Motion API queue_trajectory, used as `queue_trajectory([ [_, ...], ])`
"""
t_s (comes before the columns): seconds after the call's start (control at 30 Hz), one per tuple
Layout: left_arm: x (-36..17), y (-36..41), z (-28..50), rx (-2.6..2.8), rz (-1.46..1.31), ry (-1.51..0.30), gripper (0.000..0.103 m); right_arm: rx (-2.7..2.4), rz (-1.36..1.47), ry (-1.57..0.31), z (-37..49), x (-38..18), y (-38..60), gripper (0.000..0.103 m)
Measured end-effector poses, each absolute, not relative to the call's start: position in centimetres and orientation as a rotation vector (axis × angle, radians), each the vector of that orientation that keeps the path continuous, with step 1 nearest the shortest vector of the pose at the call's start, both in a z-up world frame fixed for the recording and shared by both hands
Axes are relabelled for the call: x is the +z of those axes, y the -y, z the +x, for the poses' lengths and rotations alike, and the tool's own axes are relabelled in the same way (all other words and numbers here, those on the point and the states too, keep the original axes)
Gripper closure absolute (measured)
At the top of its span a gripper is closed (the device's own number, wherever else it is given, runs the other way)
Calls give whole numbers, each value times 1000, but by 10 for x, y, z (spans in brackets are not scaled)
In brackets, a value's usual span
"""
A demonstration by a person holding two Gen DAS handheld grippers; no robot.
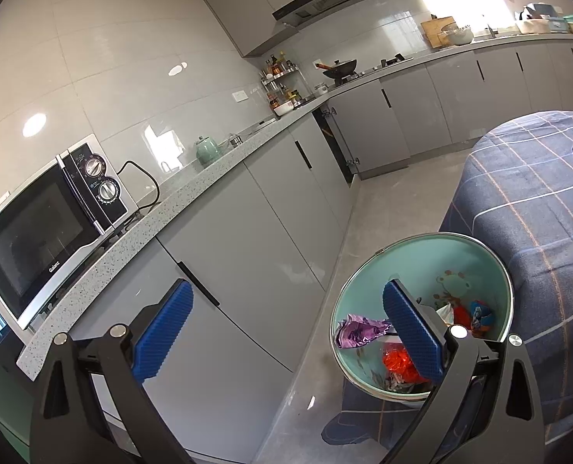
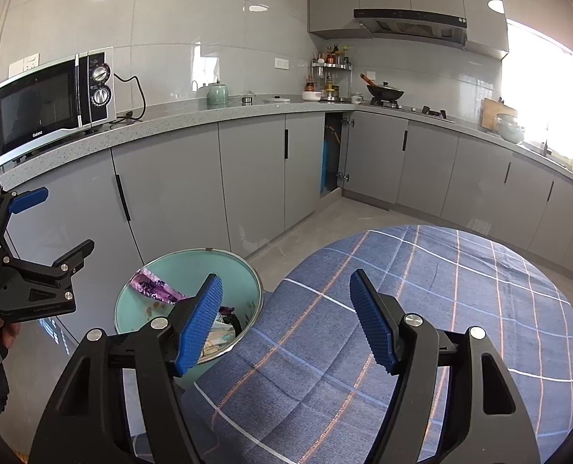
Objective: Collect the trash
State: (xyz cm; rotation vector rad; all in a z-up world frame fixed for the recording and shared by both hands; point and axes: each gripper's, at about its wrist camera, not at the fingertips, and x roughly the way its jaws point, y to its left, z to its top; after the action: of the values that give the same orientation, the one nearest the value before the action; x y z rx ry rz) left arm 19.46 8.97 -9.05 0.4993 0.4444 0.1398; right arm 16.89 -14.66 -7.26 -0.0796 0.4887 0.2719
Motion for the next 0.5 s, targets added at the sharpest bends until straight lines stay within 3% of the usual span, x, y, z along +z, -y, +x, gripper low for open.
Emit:
queue_trajectory([
  [0.5, -90, -89, 195, 145, 500, -439, 5, 256, -69, -468, 166, -71, 152, 32],
])
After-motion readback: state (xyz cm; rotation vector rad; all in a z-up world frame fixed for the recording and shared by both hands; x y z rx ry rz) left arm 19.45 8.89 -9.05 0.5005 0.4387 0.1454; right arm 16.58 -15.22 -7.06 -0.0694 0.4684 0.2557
